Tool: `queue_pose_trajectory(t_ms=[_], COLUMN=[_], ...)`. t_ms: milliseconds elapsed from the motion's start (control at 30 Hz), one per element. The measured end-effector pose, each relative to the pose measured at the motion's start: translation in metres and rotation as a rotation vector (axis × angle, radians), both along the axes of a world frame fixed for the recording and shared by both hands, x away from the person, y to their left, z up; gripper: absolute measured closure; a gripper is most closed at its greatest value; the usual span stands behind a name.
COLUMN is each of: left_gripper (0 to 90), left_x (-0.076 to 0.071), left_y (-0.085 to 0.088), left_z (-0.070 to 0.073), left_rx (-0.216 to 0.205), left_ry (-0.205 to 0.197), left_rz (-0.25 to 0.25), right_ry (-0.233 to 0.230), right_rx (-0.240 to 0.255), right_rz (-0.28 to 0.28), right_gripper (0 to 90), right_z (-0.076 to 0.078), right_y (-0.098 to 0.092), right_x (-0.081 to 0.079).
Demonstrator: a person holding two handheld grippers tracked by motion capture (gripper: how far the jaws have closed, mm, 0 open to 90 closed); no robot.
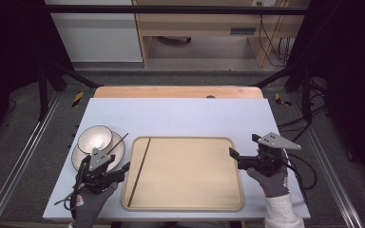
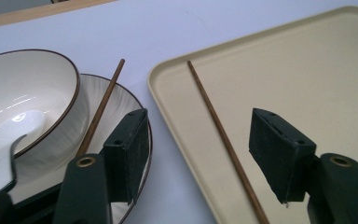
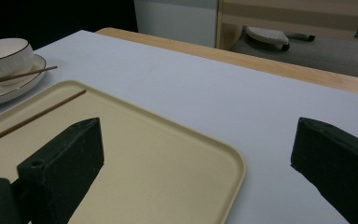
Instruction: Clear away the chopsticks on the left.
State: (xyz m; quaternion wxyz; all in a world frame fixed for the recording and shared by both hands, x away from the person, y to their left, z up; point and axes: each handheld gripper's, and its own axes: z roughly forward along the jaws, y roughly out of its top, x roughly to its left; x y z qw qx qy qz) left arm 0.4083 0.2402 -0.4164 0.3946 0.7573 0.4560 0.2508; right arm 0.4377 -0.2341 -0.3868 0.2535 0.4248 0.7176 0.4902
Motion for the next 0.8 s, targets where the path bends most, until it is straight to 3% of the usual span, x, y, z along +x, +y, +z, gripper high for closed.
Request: queue_pose_trajectory(t_ms=[67, 200, 533, 800], left_gripper=[35.7, 33.9, 32.6, 32.9], left_x=[0.001, 0.001, 0.0, 0.002], left_y=[0.007, 0.016, 0.032, 0.04], left_z=[-0.001, -0.003, -0.007, -0.003], left_rx=[-0.021, -0.019, -0.046, -0.056], left_ry=[0.014, 0.015, 0.024, 0.009], left_rz=[-0.013, -0.027, -0.022, -0.042], right_ry=[0.003, 0.004, 0.01, 0.017], right_rx=[0.006, 0.007, -0.002, -0.007], right_rz=[-0.002, -0.006, 0.003, 0.004], right_gripper=[2.7, 2.7, 2.7, 2.8], right_z=[-0.001, -0.002, -0.004, -0.006], right_y=[-0.001, -0.002, -0.001, 0.0], right_x=[0.0, 0.001, 0.001, 0.002])
